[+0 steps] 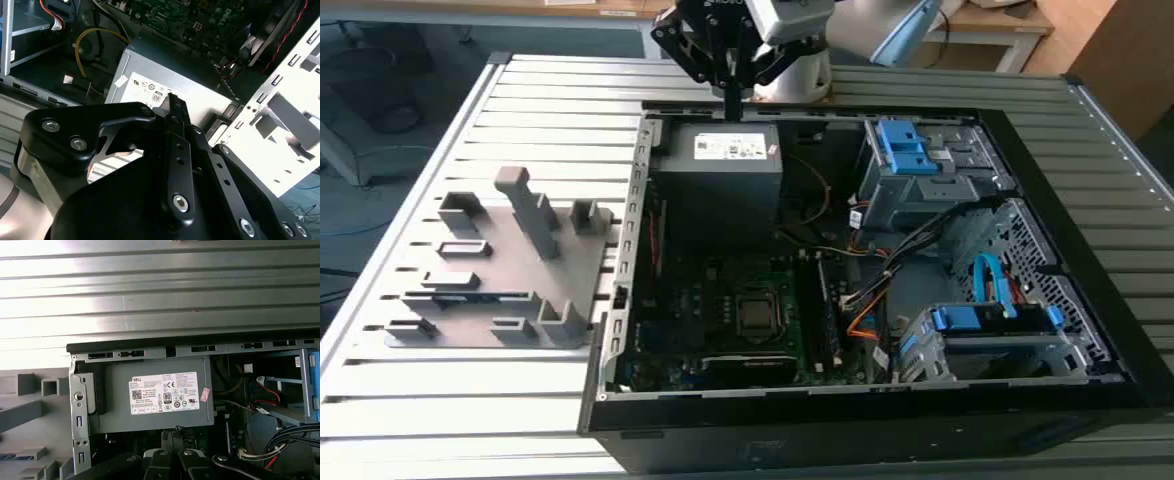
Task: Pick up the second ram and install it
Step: 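Reach for the second ram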
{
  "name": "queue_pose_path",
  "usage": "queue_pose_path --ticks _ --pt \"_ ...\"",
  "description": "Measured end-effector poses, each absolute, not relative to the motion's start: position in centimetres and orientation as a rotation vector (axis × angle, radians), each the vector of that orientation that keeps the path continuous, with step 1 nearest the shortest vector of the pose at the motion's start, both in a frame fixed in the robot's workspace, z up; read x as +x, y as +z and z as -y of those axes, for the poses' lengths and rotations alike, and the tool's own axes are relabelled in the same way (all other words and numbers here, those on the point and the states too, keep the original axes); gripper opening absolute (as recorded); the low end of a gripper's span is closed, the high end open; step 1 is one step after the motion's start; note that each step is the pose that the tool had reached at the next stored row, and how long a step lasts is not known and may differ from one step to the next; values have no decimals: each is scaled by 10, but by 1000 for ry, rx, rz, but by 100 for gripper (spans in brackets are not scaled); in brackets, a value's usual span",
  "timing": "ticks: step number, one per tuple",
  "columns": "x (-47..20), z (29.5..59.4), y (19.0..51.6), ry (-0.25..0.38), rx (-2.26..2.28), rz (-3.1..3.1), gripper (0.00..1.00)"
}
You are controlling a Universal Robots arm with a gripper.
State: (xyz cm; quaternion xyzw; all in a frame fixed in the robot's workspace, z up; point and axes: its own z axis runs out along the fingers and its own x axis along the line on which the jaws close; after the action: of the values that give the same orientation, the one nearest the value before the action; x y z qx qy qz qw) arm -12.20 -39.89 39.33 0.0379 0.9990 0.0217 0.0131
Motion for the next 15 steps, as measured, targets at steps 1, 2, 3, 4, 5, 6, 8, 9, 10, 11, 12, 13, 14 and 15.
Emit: queue_pose_path --ticks 1,2,3,4,5,6,8,9,10,11,12,13,14,15 --pt "-122 399 393 68 118 -3112 10" --pt "-122 399 393 68 118 -3113 10" --pt "-122 399 393 68 118 -3112 10" --pt "-123 399 393 67 118 -3112 10" --pt "-125 399 393 67 118 -3113 10" --pt "-127 399 393 68 118 -3113 10" --pt "-134 399 393 68 118 -3112 10" --pt "-139 399 393 68 118 -3113 10" --pt "-143 399 393 68 118 -3112 10" --pt "-148 399 393 68 118 -3112 10" --pt "-152 399 393 68 118 -3112 10" --pt "-157 399 393 68 118 -3112 10" --pt "-161 399 393 68 118 -3112 10" --pt "-166 399 393 68 118 -3111 10"
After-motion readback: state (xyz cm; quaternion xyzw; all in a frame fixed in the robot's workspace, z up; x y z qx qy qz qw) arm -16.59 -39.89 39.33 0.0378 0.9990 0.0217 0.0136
